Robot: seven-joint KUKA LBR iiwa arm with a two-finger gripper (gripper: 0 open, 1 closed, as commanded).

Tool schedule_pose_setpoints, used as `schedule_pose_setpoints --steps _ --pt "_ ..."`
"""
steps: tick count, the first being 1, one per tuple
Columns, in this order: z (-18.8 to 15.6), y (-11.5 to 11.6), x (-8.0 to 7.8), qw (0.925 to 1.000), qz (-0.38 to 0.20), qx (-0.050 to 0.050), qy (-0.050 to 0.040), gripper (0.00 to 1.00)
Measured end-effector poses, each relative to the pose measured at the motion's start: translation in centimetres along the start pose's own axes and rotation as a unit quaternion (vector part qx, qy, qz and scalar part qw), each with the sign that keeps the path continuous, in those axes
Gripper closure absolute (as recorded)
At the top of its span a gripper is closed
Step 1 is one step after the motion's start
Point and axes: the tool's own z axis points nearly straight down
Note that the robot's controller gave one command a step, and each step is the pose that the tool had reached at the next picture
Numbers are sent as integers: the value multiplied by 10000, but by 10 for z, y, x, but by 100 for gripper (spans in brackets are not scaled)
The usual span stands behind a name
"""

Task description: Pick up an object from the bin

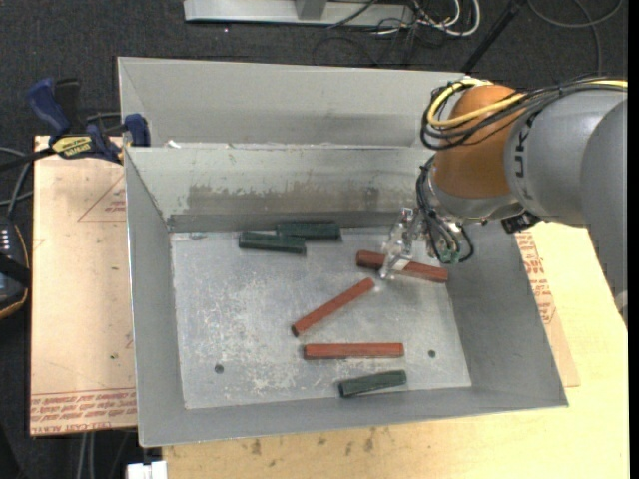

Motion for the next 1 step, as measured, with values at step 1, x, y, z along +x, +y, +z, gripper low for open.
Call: schedule_pose_setpoints --steps 1 --pt "-4 0 2 10000 -5 7 69 100"
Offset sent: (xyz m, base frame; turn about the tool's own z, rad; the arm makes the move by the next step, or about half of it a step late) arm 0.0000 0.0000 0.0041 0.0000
